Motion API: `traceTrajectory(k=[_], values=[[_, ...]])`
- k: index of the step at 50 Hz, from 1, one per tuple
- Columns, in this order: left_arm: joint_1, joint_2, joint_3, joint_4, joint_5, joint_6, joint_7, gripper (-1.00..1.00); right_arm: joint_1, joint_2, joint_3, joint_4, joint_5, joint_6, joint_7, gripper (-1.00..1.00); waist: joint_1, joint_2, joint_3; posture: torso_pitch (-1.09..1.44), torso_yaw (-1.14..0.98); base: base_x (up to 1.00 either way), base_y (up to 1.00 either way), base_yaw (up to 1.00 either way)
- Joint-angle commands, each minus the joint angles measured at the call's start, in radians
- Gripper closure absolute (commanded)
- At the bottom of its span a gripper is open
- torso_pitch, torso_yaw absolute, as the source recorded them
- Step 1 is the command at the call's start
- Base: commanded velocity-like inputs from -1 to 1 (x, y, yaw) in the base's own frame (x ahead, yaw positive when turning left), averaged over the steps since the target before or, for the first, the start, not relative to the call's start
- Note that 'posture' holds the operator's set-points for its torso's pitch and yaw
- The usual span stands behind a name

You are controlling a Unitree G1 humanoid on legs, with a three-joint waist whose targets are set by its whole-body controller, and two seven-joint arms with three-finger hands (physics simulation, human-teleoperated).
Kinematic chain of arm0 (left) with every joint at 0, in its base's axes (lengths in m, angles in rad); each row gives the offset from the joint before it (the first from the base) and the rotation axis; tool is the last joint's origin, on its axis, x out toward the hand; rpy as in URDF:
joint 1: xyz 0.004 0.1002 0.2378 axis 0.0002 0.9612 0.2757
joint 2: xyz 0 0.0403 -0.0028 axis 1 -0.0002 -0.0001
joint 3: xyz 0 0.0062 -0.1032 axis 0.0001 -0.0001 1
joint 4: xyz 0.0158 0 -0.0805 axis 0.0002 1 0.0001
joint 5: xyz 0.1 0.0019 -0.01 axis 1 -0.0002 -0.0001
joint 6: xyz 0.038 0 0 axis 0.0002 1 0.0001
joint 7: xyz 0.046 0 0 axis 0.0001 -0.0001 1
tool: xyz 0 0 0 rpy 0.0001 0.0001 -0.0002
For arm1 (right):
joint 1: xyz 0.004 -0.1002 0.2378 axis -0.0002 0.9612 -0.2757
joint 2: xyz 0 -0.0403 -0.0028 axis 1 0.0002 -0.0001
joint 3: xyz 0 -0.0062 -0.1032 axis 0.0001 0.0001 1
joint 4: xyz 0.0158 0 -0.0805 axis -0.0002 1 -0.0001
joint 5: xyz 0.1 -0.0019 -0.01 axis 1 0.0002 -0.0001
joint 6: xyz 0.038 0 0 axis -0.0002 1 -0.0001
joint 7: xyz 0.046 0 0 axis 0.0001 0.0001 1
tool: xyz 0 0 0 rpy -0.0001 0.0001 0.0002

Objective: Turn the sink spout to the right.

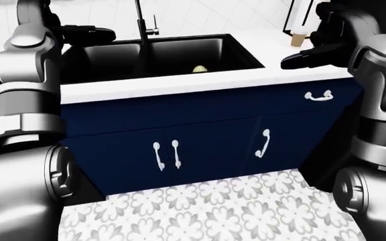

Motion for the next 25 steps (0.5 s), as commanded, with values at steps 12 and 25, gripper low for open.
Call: traceTrajectory(k=[12, 25], values=[[-0.044, 0.022, 0.007, -0.045, 0.004, -0.025, 0.004, -1.0, -0.052, -0.004, -0.016, -0.039, 0.025, -0.037, -0.003, -1.0, -0.012, 0.072, 0.013, 0.0, 0.0, 0.0, 0.21, 0.0], [-0.056, 0.028, 0.008, -0.043, 0.005, -0.02, 0.003, -1.0, -0.078, -0.01, 0.0, -0.017, 0.017, -0.029, -0.004, -1.0, -0.009, 0.061, -0.022, 0.0, 0.0, 0.06, 0.0, 0.0]])
